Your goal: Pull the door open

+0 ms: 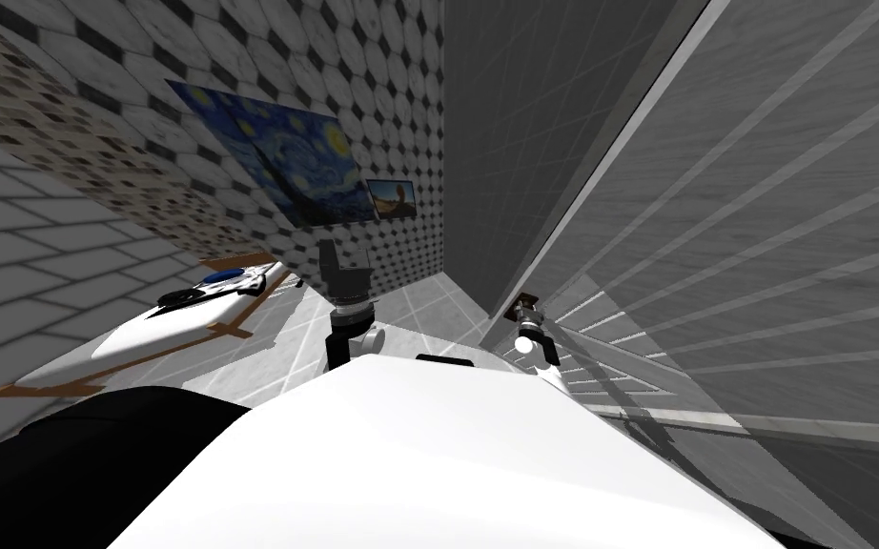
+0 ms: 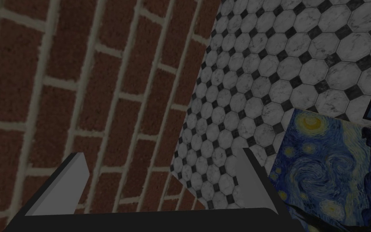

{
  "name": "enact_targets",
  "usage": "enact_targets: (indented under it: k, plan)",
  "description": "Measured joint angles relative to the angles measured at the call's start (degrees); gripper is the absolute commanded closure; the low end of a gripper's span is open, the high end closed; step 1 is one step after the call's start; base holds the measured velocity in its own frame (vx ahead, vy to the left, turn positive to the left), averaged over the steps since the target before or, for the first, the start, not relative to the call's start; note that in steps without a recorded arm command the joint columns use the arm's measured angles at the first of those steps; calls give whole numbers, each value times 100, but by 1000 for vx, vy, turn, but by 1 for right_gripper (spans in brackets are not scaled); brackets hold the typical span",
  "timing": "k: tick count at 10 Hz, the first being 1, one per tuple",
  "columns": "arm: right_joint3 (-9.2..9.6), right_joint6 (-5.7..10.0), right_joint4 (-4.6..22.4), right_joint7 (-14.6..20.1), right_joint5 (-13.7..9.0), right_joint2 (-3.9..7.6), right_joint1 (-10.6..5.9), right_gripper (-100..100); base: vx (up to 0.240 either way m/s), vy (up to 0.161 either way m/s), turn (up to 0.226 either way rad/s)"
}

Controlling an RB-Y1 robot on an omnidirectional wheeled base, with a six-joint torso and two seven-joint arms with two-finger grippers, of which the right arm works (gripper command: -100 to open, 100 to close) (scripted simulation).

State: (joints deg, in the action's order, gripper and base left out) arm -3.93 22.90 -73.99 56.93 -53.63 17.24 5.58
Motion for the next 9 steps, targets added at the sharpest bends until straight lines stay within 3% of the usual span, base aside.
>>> enact_targets:
  k: [3,7,9]
  plan:
    - [203,15,-93,179,37,129,71,100,-202,-19,93]
    - [335,19,-164,283,45,224,149,100,-180,-31,113]
    - [454,60,-212,392,62,333,198,100,-217,-17,99]
